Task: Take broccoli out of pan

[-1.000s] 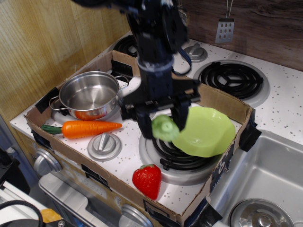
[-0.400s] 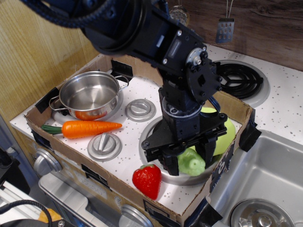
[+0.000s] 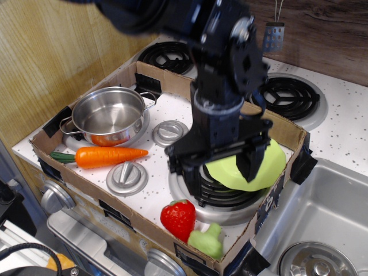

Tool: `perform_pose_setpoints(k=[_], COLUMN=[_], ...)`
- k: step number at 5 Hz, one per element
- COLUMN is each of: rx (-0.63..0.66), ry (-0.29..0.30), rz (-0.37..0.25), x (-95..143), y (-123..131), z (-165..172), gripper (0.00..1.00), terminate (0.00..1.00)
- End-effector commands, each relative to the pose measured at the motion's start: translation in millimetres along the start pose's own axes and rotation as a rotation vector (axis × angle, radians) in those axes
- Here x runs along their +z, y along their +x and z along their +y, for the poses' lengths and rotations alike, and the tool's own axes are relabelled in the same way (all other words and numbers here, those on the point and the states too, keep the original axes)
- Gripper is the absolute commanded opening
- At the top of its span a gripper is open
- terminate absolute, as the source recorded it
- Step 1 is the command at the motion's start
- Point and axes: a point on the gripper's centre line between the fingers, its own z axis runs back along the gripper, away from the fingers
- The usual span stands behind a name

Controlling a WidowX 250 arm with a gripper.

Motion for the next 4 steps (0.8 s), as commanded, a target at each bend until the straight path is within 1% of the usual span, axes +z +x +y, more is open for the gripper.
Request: perform_pose_setpoints(k=[1, 2, 3, 4], rx=[0.003, 0.000, -0.050, -0.050], ry=[0.009, 0.003, -0.062, -0.062], rz=[-0.078, -0.082, -0.056, -0.056], x=[40.4, 43.9, 42.4, 42.4], y=[10.7, 11.7, 10.4, 10.4], z=[-7.6, -6.0, -4.8, -4.8], gripper=[1.00, 1.00, 1.00, 1.00], terminate=[0.00, 0.00, 0.00, 1.00])
